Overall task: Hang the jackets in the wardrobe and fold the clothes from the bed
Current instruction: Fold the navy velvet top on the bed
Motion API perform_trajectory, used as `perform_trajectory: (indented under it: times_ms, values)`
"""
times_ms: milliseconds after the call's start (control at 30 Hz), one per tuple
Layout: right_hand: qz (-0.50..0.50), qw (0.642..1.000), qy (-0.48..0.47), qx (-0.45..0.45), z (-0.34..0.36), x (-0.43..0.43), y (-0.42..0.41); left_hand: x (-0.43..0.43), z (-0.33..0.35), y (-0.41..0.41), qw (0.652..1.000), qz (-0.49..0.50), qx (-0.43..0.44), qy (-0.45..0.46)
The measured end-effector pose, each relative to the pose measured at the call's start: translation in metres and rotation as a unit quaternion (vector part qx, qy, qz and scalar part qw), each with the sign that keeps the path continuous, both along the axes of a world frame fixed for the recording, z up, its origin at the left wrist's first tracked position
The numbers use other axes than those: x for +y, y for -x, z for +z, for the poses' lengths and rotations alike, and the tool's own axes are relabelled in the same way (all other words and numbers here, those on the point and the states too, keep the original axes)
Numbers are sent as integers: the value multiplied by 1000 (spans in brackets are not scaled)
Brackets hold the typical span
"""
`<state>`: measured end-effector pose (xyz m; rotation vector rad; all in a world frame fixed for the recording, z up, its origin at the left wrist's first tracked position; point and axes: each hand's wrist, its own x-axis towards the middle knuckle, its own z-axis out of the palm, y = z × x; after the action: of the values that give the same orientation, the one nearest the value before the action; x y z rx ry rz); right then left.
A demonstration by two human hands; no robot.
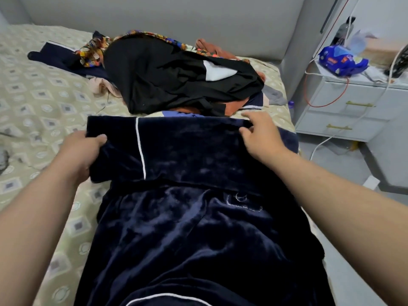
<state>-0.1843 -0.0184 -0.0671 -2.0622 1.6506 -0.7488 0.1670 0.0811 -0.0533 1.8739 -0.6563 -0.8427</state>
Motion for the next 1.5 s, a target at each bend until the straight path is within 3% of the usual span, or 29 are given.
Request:
perform_trajectory:
  times_ms: [100,167,200,300,467,533,633,700,733,767,833,867,933,1000,1033,1133,1333,1500]
  values:
    - [39,978,-130,159,-31,13,3,-8,-18,-6,990,-80,-31,-115]
    - [65,946,-112,297,-53,31,19,4,-33,-2,984,-91,-22,-149]
    - [57,943,-77,318,-61,41,26,10,-42,0,986,-89,-25,-142]
    - [-39,972,23,231,-74,64,47,21,-54,7,992,-61,-65,-86]
    - [-220,970,-98,29,-91,82,64,12,-55,6,989,-39,-134,-43]
    - [-260,954,-132,-72,-90,76,66,6,-47,9,996,-29,-77,-25]
    - [-275,928,-155,-199,-76,65,77,2,-31,12,995,12,103,0]
    - [-288,906,-156,-268,-64,65,90,3,-38,8,993,4,107,-47]
    - [-290,901,-155,-283,-61,67,95,5,-45,8,994,-27,54,-93]
    - [-288,907,-151,-266,-63,70,99,9,-52,10,988,-59,-32,-137]
    - [-266,945,-131,-135,-73,76,102,17,-62,15,952,-83,-244,-168]
    - [-245,962,-106,-56,-79,79,100,20,-63,19,928,-72,-339,-136]
    - [-200,979,-19,42,-81,80,93,21,-56,34,867,-90,-491,17]
    - [-145,982,65,98,-72,76,78,13,-59,45,795,-205,-569,34]
    - [-110,982,66,139,-70,72,71,8,-66,49,783,-251,-568,-21]
    - [-32,967,-26,250,-90,70,61,0,-103,44,797,-281,-512,-152]
    - [-15,955,-65,291,-109,62,64,-13,-110,37,801,-329,-461,-193]
    - [-34,953,-99,284,-102,96,64,30,-114,42,816,-289,-473,-167]
